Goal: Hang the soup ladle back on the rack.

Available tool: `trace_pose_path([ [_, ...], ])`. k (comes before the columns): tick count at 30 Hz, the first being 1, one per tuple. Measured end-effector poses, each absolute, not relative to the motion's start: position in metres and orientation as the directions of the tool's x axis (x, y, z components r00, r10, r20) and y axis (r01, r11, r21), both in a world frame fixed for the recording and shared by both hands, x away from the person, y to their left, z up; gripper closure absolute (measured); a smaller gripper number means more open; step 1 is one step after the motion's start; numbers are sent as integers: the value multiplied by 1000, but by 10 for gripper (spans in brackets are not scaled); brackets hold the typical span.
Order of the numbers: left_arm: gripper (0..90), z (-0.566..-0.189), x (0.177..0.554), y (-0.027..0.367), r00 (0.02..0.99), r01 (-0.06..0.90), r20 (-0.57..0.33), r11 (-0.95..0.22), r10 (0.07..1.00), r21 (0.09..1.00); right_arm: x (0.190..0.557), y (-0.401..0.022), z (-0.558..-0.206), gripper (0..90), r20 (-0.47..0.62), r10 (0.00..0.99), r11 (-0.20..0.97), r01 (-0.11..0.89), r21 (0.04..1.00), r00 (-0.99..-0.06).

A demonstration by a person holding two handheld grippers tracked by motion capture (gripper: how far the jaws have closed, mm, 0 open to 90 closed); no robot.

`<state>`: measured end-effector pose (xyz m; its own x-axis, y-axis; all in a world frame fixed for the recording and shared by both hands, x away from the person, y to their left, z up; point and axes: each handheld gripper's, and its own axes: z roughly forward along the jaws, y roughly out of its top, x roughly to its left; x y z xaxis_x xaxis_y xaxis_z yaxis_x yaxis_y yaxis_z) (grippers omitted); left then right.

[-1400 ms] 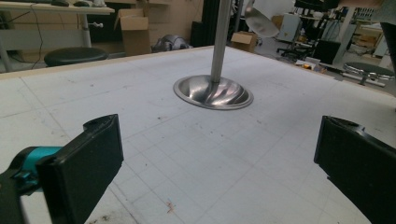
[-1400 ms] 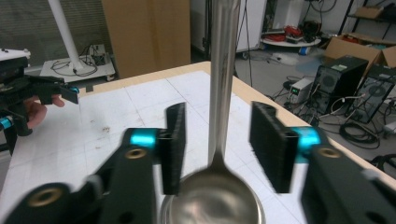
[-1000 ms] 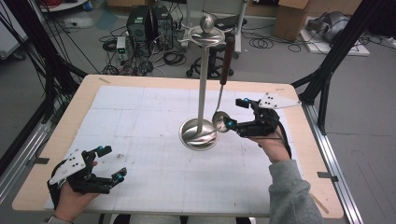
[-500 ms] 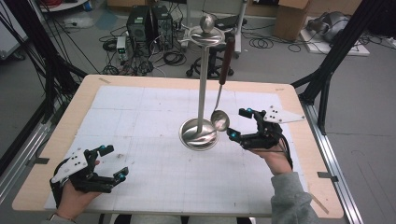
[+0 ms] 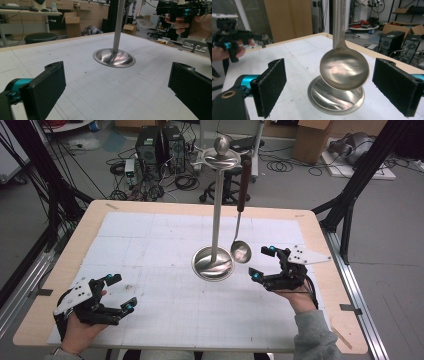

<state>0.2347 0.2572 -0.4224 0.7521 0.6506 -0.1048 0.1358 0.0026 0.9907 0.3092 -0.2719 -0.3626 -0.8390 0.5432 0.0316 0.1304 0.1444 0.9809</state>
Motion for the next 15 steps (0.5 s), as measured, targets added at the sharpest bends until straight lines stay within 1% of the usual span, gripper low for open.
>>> trace_pose_path([
  [2, 17, -422, 235, 258, 750, 127, -101, 7, 654, 992, 304, -272, -361, 110, -3, 545, 158, 99, 982, -839],
  [5, 17, -421, 235, 259, 748, 120, -100, 14, 656, 993, 296, -275, -361, 110, -8, 545, 129, 74, 989, -838],
  [11, 17, -420, 235, 259, 748, 111, -97, 21, 657, 994, 283, -285, -372, 110, -6, 551, 127, 77, 989, -834],
  [15, 17, -420, 235, 258, 749, 110, -97, 21, 655, 994, 282, -294, -381, 110, 21, 568, 100, 94, 991, -823],
])
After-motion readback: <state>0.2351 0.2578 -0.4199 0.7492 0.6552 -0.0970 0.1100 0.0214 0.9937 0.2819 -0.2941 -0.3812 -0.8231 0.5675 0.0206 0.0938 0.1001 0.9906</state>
